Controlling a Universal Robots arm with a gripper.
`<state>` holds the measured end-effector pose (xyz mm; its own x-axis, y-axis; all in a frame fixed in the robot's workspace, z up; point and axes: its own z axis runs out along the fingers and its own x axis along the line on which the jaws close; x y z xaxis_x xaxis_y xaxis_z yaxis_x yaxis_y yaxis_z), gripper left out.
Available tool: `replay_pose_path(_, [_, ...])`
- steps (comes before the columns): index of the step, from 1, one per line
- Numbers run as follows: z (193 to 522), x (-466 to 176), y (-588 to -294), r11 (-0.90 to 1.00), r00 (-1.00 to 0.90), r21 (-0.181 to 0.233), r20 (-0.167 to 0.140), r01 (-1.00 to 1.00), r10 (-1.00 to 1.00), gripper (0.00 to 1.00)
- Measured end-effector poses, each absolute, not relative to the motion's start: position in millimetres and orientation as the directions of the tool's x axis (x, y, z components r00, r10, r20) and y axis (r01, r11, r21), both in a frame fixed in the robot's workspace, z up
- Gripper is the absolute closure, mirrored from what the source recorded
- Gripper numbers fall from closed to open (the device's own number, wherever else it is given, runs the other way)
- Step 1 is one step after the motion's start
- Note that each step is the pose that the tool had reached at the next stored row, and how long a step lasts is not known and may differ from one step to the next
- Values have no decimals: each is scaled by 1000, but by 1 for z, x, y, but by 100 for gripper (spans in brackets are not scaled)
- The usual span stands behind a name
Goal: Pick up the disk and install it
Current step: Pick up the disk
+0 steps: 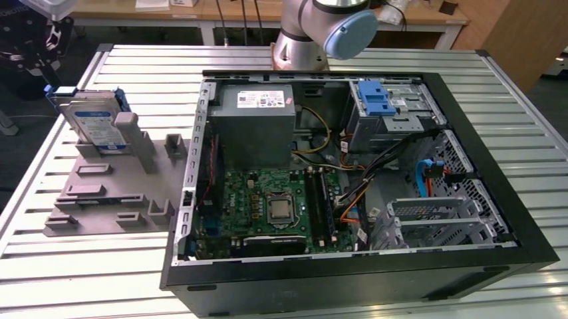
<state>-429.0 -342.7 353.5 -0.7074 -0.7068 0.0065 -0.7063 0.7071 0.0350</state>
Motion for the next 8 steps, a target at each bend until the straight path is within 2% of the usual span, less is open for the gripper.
replay_pose_path(8, [353,-429,-343,648,-649,32,3,-761,-761,89])
